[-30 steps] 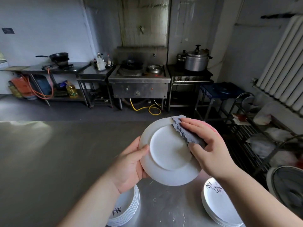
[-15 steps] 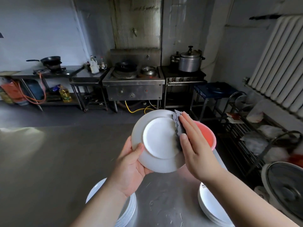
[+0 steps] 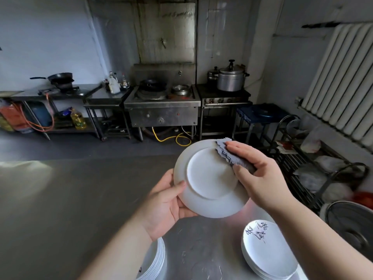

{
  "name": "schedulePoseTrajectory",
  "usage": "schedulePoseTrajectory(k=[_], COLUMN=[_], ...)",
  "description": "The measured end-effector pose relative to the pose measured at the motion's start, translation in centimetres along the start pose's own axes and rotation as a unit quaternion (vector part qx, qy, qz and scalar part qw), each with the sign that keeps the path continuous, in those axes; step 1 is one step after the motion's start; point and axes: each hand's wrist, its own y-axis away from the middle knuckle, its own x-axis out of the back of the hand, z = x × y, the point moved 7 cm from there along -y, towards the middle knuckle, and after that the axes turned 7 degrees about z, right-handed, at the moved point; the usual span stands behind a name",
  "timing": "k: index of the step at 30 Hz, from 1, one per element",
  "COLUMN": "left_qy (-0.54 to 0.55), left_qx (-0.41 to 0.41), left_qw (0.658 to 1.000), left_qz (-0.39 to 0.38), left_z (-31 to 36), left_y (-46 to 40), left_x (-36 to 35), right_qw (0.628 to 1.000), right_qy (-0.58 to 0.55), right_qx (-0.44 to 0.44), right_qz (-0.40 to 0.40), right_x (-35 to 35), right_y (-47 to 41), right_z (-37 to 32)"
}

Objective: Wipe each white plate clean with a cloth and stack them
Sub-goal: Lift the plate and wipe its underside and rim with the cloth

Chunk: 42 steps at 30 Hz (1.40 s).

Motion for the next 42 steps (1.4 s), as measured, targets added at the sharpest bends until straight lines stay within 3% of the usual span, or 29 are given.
schedulePoseTrajectory(k=[7, 10, 16, 20, 24, 26, 29, 33, 37, 42], left_qy=[0.055, 0.071, 0.104, 0.057, 0.033, 0.042, 0.048, 0.074, 0.126, 0.145], left_qx=[-0.065, -0.082, -0.12, -0.139, -0.114, -0.063, -0.016, -0.039, -0.07, -0.044], left_qw=[0.995, 0.992, 0.987, 0.989, 0.992, 0.995, 0.998, 0.996, 0.987, 0.98], left_qz=[0.055, 0.059, 0.019, 0.008, -0.044, -0.071, -0.048, 0.007, 0.069, 0.131], left_z=[-1.1, -1.7, -1.7, -1.9, -1.2, -0.9, -0.8, -1.5, -3.6, -6.2], left_y=[0.2, 0.6, 0.8, 1.1, 1.2, 1.1, 0.6, -0.1, 0.0, -0.2], left_x=[0.6, 0.4, -1.8, -2.5, -2.9, -3.2, -2.6, -1.7, -1.7, -1.9], right_qw=[0.994, 0.993, 0.994, 0.988, 0.977, 0.983, 0.994, 0.996, 0.991, 0.982], right_qy=[0.1, 0.102, 0.036, -0.012, -0.074, -0.072, -0.041, 0.057, 0.135, 0.174], right_qx=[0.048, 0.051, 0.003, -0.03, -0.067, -0.045, 0.003, 0.005, -0.009, -0.055], right_qz=[0.009, -0.006, 0.103, 0.15, 0.187, 0.164, 0.102, 0.071, 0.016, -0.043], right_x=[-5.8, -6.0, -3.9, -5.2, -1.2, 0.2, 0.9, 0.1, -5.5, -8.0], right_y=[10.4, 10.0, 6.4, 11.0, 6.6, 4.3, 1.6, 1.8, 9.4, 12.3], right_z=[0.1, 0.2, -0.1, 0.3, 1.2, 0.6, 0.1, 1.1, 1.0, 2.2])
